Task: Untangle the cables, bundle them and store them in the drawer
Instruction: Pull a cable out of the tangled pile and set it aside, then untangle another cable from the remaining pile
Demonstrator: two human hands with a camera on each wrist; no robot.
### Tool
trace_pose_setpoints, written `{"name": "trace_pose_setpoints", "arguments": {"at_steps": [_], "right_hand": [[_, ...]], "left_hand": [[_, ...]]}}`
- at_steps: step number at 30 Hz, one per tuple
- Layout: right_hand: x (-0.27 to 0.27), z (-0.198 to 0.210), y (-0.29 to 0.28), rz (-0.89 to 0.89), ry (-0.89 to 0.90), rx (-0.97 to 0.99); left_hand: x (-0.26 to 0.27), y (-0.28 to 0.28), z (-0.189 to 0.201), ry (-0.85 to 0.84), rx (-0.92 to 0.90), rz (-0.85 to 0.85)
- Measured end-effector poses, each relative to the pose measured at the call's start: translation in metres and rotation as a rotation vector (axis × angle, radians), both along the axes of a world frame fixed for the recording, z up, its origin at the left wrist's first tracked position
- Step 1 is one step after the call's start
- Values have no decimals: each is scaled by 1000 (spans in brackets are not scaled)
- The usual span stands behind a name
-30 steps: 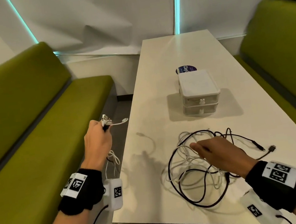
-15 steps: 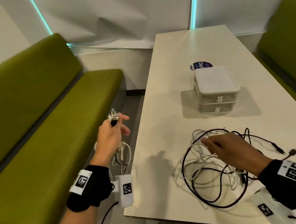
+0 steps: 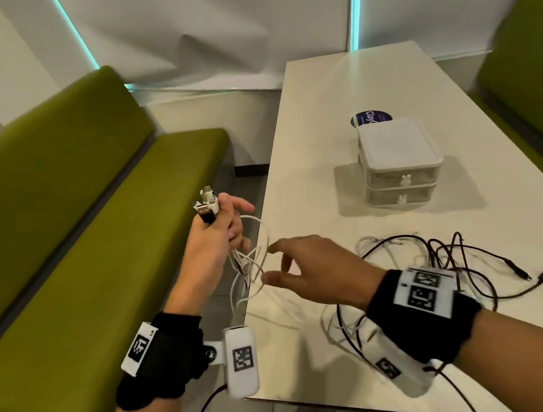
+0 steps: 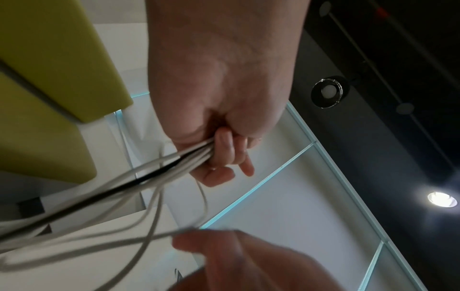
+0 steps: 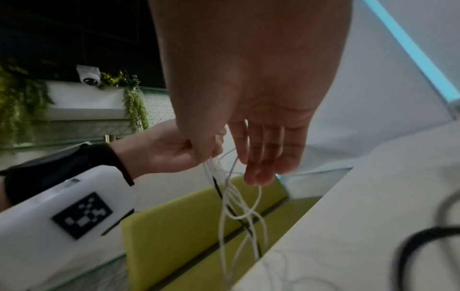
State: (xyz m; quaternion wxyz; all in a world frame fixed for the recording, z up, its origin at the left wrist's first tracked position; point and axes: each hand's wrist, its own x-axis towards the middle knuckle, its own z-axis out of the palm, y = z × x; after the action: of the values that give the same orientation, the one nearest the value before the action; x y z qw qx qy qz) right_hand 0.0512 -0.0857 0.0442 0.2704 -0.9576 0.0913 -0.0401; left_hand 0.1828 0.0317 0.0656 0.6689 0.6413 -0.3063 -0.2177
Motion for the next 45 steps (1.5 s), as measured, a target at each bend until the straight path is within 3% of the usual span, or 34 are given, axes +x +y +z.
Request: {"name": "trace_pose_setpoints", "arguments": {"at_steps": [6, 13, 19, 30, 39, 45], "right_hand": [[56, -18, 30, -128, -147, 382], [85, -47, 32, -296, -26, 26], [92, -57, 24, -384, 93, 22], [66, -34, 16, -272, 134, -20], [-16, 4, -62, -326, 212, 69], [-77, 4, -94, -377, 218, 71]], "left_hand": [[11, 30, -5, 37, -10, -42], [47, 81, 14, 3, 13, 290], [62, 109, 22, -111, 36, 426], [40, 67, 5, -132, 53, 272], [-6, 2, -15, -109, 152, 83], [-56, -36, -26, -236, 259, -73]]}}
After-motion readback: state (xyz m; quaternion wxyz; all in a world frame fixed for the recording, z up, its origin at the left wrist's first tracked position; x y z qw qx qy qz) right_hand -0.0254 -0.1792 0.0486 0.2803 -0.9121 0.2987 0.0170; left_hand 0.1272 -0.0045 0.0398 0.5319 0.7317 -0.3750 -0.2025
